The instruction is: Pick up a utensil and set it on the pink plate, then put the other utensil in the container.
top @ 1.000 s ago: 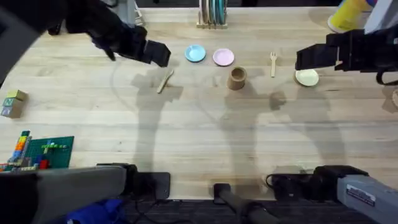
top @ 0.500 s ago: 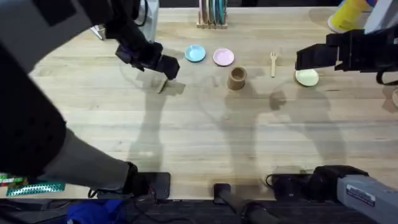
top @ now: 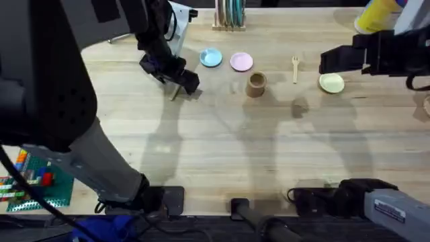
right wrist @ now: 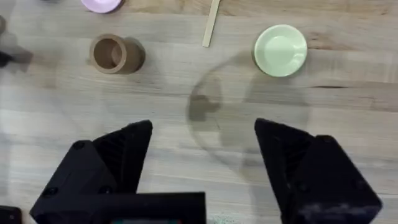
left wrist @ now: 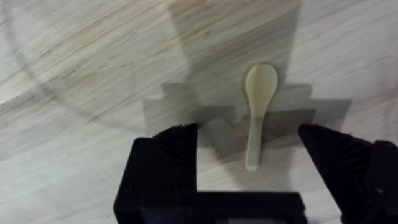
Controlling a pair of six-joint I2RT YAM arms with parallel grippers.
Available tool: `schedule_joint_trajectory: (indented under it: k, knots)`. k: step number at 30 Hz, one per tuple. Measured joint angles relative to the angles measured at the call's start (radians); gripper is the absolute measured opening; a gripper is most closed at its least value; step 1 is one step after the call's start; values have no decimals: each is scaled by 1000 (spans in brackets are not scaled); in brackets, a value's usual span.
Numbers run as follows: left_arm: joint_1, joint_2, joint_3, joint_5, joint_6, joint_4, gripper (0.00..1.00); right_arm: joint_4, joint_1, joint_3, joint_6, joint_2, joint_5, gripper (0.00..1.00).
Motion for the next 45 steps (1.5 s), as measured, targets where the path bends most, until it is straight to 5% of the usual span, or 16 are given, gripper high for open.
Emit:
schedule_joint_trajectory:
  k: [4, 10, 15, 18, 32, 45]
  knots:
    - [-2, 4, 6, -3, 1, -2, 984, 0, 0, 0, 0, 0, 0, 997]
    - [-2, 8, 11, -11, 6, -4, 742, 0, 0, 0, 0, 0, -1, 997]
    - [-2, 8, 13, -6, 6, -17, 247, 0, 0, 0, 0, 0, -6, 997]
    - [-4, 8, 14, 4, 6, -20, 56, 0, 0, 0, 0, 0, -6, 998]
    - [-3, 8, 33, 20, -21, -51, 45, 1, 0, 0, 0, 0, -6, 997]
    - [-41, -105, 280, 24, -29, -158, 43, 2, 0, 0, 0, 0, -6, 998]
